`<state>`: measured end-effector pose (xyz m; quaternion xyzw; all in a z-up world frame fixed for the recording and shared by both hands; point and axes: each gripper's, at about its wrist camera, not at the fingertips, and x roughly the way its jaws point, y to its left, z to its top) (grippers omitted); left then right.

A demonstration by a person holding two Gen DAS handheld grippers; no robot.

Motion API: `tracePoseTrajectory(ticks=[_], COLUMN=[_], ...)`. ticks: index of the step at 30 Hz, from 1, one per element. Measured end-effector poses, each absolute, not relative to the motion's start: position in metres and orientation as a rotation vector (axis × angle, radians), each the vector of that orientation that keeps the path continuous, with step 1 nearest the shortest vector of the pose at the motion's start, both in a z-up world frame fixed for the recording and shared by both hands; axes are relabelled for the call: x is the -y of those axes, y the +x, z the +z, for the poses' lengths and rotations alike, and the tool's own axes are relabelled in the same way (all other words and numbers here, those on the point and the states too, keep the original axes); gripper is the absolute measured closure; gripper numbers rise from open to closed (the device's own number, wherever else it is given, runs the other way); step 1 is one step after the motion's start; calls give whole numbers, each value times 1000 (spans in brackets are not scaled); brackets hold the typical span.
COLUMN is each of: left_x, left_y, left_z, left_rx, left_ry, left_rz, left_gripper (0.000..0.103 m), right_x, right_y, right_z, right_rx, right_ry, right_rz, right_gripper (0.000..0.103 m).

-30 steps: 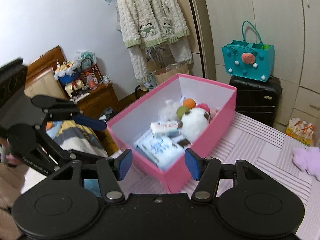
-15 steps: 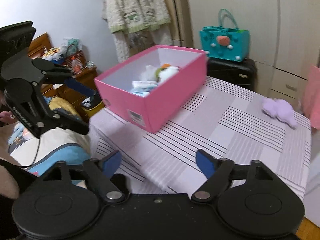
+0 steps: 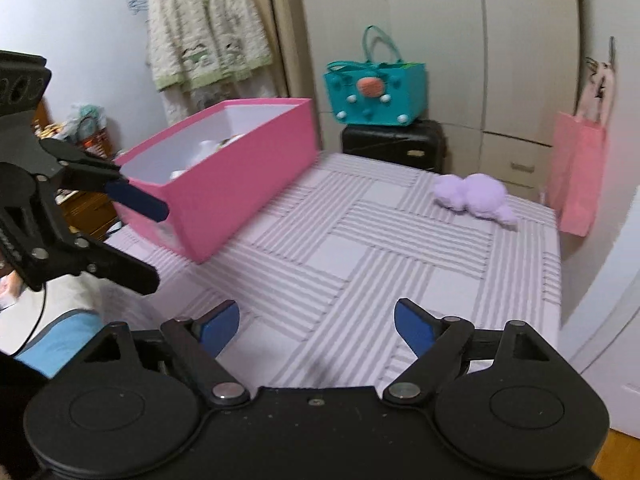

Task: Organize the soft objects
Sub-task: 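Move both tools back toward the lilac plush toy on the table, then grasp the lilac plush toy with the left tool while the right tool grasps it too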

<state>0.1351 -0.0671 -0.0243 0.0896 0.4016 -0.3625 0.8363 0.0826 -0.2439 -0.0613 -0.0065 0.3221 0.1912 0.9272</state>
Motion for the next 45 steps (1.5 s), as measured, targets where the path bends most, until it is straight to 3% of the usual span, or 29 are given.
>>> tracePoseTrajectory(ticks=[15,23,28,30,31,37,45], left_x=[109,142,160,167,170,181,215], left_y=[210,259,286,298,302,325,358], left_z=[-52,-69,-68,-69,-69,-72,-95], left_rx=[-716,-779,-726,-723,-693,-673,-793], left_ry=[-56,-120,-157,-184,-188,-195,-231], left_rz=[-665,-613,-546,-518,-474,-418,-409], left_gripper=[10,14,14,24,37,37,37], right_x=[291,319,320,327,331,357,358], right_y=[161,197,217,229,237,288,322], right_z=[-88,-87,-93,-94,-95,-93,-119], right_rx=[-603,-492,-478,-468,-479,-568,-628], right_ry=[-27,63,-75,-55,-49,85,-33], right_rz=[326,351,258,230,232,358,390], right_gripper=[15,15,15,15,15,15,15])
